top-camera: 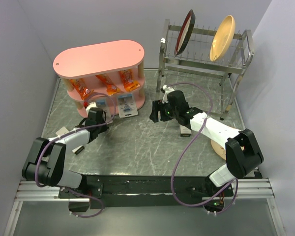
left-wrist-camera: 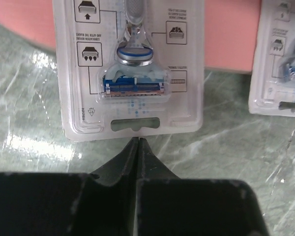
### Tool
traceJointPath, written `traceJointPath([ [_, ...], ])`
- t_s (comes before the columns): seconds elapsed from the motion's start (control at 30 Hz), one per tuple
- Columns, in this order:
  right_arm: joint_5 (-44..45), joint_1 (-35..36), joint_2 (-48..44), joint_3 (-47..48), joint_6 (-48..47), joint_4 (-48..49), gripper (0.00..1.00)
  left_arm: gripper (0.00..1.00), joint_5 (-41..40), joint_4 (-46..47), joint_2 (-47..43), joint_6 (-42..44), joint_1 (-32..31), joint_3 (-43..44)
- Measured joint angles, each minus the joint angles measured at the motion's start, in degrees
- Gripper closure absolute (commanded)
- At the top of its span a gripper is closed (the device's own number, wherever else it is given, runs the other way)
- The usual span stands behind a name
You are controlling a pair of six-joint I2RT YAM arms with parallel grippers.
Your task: Place and organize the shaving razors onto the shelf
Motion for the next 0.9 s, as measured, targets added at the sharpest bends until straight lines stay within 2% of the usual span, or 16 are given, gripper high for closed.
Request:
traceJointPath([
  [0.13,0.02,0.0,0.0,0.0,0.09,0.07,0.2,0.99,0.33,-0.74,-0.26,0.09,-0.17,0.04],
  [0.27,0.11,0.0,-0.11,0.0,-0.55,-0.13,0.2,0.99,4.68,-7.61,-3.45,0.15,-2.08,0.35],
  [0.47,0.26,0.0,-1.55,-0.57,-1.22,-0.17,0.2,0.99,11.91,-17.94,-9.44,6.1,-12.13,4.74],
  [0.6,0.35,0.0,-3.54,-1.42,-1.77,-0.31,0.2,0.99,13.77,-23.08,-9.09,16.85,-19.12,13.88],
  [0.73,0.79,-0.02,-5.49,-2.29,-2.73,-0.35,0.2,0.99,7.74,-27.36,-6.75,31.21,-23.52,22.4],
  [0.8,0.98,-0.02,-6.54,-3.04,-3.02,-0.22,0.2,0.99,4.9,-28.55,-6.05,37.29,-23.76,22.4],
  [0.9,1.16,-0.13,-7.43,-4.04,-3.34,-0.09,0.2,0.99,3.1,-30.45,-8.72,47.06,-22.25,16.0],
])
